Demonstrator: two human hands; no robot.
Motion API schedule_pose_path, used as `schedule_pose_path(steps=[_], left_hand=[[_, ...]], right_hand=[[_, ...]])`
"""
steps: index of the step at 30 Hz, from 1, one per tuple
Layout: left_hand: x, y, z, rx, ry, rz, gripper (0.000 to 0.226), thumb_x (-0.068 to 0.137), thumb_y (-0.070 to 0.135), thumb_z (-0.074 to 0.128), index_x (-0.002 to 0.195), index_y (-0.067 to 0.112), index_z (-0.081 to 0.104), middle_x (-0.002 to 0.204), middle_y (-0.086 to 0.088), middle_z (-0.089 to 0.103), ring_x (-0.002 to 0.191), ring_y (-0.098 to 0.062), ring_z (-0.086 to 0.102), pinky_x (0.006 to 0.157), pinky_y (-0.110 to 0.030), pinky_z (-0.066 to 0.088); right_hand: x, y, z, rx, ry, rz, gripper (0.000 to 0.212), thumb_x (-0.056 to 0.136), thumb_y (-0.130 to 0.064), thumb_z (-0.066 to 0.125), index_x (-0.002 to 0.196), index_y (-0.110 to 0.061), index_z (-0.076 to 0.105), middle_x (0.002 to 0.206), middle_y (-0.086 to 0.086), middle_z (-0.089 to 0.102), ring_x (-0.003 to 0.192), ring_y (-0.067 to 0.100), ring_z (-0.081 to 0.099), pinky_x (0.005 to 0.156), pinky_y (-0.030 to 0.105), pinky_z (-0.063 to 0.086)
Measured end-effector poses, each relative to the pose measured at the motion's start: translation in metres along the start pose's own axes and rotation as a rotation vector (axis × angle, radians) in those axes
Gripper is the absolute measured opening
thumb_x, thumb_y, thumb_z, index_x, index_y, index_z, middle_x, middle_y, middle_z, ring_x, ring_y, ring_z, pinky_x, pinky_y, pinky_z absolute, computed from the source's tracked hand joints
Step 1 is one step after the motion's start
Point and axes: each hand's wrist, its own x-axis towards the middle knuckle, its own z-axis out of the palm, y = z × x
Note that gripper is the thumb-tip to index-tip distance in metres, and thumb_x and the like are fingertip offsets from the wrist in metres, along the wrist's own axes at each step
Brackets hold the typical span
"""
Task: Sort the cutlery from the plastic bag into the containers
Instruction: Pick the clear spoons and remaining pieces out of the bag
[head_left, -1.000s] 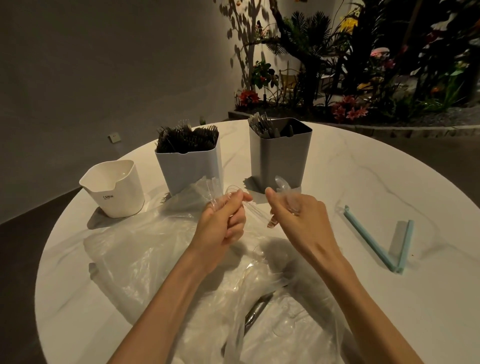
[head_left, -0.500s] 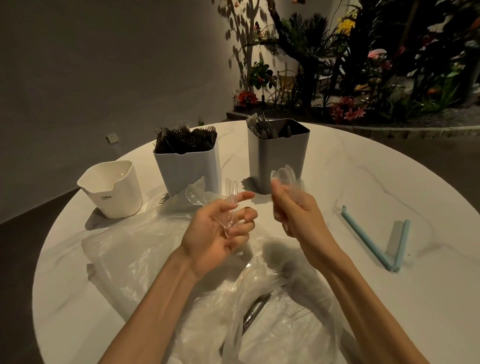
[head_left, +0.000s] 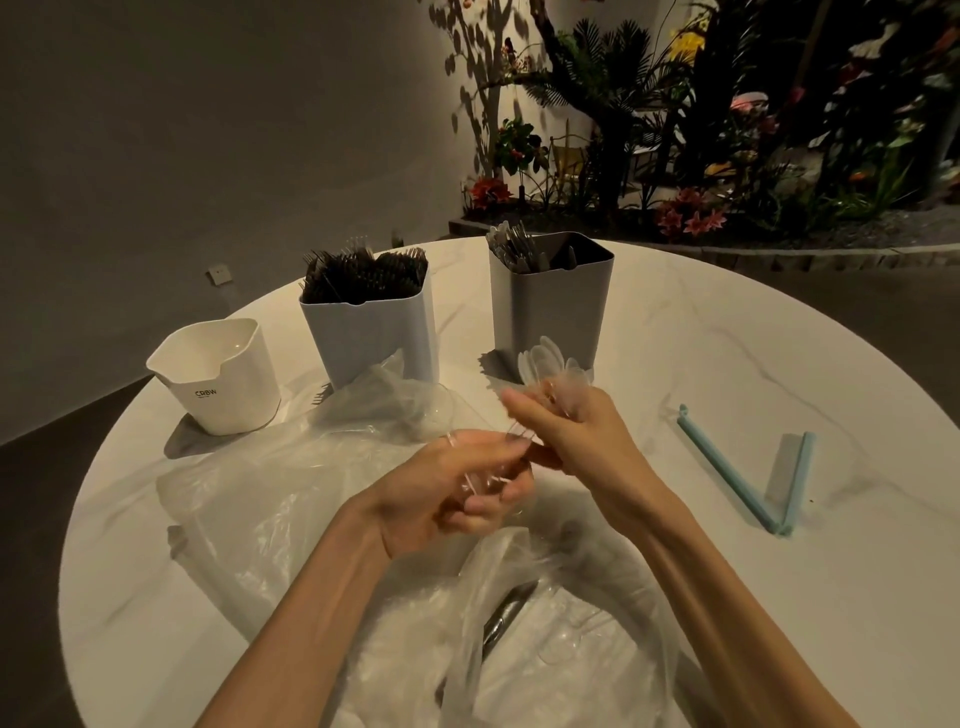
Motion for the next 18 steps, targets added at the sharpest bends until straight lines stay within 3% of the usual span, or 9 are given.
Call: schedule_pose_path(steps=[3,5,8,10,12,14,16,18], left_hand=[[0.007,0.0,-0.003,-0.138,0.232,0.117,0.037,0.101,0.03,0.057,0.125,0.003,0.063,0.07,-0.001,0.045,0.047,-0.003,0.029,0.033,-0.012,0.024],[0.01,0.001,-0.003,-0.224,0.343,0.179,0.036,0.1,0.036,0.056,0.116,0.006,0.065,0.065,0.0,0.043,0.044,-0.003,0.027,0.031,-0.013,0.024],[0.013,0.001,-0.002,-0.292,0.51,0.232,0.035,0.097,0.046,0.057,0.086,0.012,0.061,0.055,0.001,0.035,0.036,-0.004,0.024,0.031,-0.015,0.018],[0.014,0.001,-0.004,-0.284,0.631,0.278,0.04,0.096,0.049,0.058,0.074,0.016,0.055,0.049,0.004,0.028,0.035,-0.005,0.021,0.035,-0.017,0.013],[0.016,0.0,-0.005,-0.171,0.72,0.288,0.04,0.097,0.048,0.058,0.071,0.018,0.054,0.047,0.006,0.029,0.037,-0.005,0.023,0.04,-0.019,0.015],[0.016,-0.004,-0.004,0.025,0.732,0.247,0.031,0.099,0.046,0.056,0.081,0.02,0.059,0.047,0.007,0.039,0.038,-0.003,0.03,0.041,-0.017,0.022],[0.015,-0.005,-0.002,0.113,0.664,0.233,0.03,0.099,0.047,0.054,0.086,0.02,0.06,0.048,0.006,0.043,0.038,-0.004,0.031,0.039,-0.017,0.025],[0.014,-0.004,-0.003,0.094,0.588,0.237,0.039,0.095,0.053,0.055,0.079,0.017,0.059,0.051,0.001,0.04,0.04,-0.007,0.027,0.038,-0.018,0.021]], right_hand=[[0.005,0.011,0.0,-0.074,0.178,-0.017,0.059,0.097,-0.043,0.062,0.08,0.01,0.044,0.062,0.006,0.041,0.057,0.015,0.036,0.056,0.032,0.037],[0.007,0.018,0.003,-0.108,0.198,-0.02,0.06,0.097,-0.048,0.06,0.078,0.007,0.043,0.062,0.006,0.041,0.057,0.016,0.036,0.056,0.033,0.035],[0.004,0.019,0.009,-0.168,0.085,-0.054,0.058,0.098,-0.049,0.058,0.076,0.003,0.047,0.061,0.004,0.046,0.055,0.009,0.041,0.055,0.026,0.039],[0.0,0.017,0.012,-0.261,-0.038,-0.111,0.045,0.099,-0.051,0.056,0.079,-0.01,0.054,0.06,-0.004,0.055,0.054,0.009,0.05,0.057,0.031,0.048],[-0.004,0.017,0.017,-0.374,-0.139,-0.143,0.039,0.1,-0.054,0.051,0.084,-0.02,0.058,0.065,-0.004,0.063,0.058,0.014,0.059,0.066,0.041,0.055],[-0.008,0.014,0.023,-0.437,-0.213,-0.137,0.046,0.1,-0.063,0.044,0.088,-0.024,0.065,0.076,-0.006,0.069,0.07,0.016,0.065,0.074,0.047,0.056],[-0.009,0.011,0.024,-0.365,-0.273,-0.125,0.041,0.099,-0.061,0.048,0.092,-0.027,0.07,0.082,-0.01,0.072,0.076,0.012,0.068,0.074,0.036,0.057],[-0.01,0.003,0.019,-0.227,-0.341,-0.087,0.024,0.1,-0.043,0.058,0.081,-0.033,0.068,0.069,-0.018,0.066,0.063,0.002,0.061,0.063,0.014,0.046]])
